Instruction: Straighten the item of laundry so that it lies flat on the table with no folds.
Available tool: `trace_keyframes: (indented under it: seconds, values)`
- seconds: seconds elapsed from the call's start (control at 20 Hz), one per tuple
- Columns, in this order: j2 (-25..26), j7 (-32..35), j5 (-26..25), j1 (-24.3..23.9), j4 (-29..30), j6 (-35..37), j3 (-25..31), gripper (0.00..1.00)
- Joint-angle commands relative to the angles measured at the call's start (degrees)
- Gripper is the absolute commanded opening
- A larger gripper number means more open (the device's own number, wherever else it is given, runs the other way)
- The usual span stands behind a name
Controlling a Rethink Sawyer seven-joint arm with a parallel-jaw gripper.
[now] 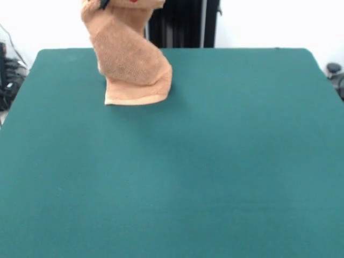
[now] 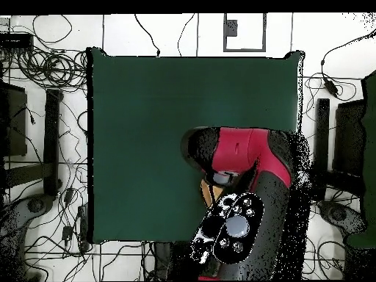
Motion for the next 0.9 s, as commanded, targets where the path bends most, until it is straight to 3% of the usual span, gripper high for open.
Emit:
trace_keyframes:
  seconds: [0.05, 0.3, 0.9]
  values:
    - [1.9, -5.7, -0.9, -0.1, -5.2, 0.5, 10.3, 0.0]
    - [4.5, -4.8, -0.2, -0.4, -10.1, 5.3, 10.7, 0.0]
    - [4.9, 5.7, 0.9, 2.4, -11.4, 8.6, 6.9, 0.0]
